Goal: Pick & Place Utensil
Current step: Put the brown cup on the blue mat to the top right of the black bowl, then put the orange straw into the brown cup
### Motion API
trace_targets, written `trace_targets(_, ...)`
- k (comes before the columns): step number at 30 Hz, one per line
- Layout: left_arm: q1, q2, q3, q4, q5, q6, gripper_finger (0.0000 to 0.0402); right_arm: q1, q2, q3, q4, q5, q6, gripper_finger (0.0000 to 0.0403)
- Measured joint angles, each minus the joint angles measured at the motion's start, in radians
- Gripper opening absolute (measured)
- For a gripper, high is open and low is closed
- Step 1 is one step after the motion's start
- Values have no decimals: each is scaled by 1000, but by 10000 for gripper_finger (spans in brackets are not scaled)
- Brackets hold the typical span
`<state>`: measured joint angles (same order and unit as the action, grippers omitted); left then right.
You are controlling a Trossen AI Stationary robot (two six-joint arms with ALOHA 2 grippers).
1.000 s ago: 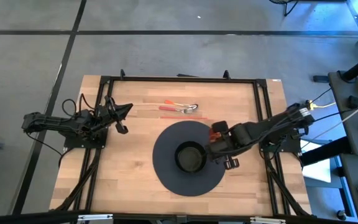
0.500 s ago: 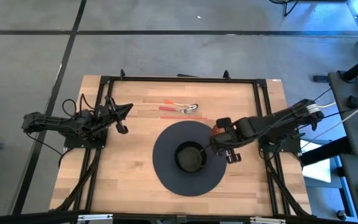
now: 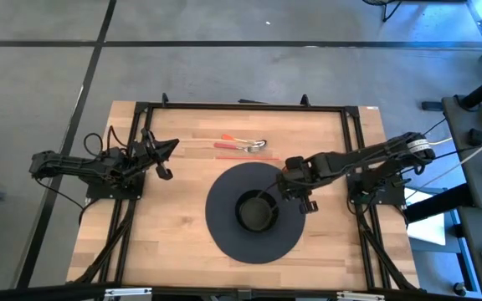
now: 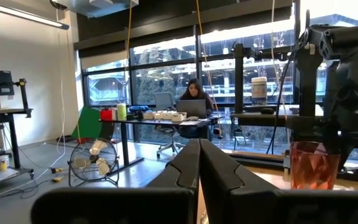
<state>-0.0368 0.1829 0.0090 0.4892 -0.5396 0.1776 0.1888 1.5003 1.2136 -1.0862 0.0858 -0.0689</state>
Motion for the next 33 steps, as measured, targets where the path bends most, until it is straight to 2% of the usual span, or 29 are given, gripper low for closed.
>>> trace_targets(7, 0, 0, 0, 0, 0, 0, 5, -1, -1, -1, 4, -12, 14, 20)
trace_targets(21, 0, 0, 0, 0, -1, 0, 7, -1, 2, -2, -17, -19, 8, 106)
trace_targets(23, 0, 0, 0, 0, -1, 0, 7, -1, 2, 3, -28, 5, 8, 116)
trace_targets(28, 0, 0, 0, 0, -2, -5, 2, -1, 2, 49, -70, 26, 12, 133)
trace_targets(33, 0, 0, 0, 0, -4, -6, 3, -1, 2, 163, -187, 37, 48, 137)
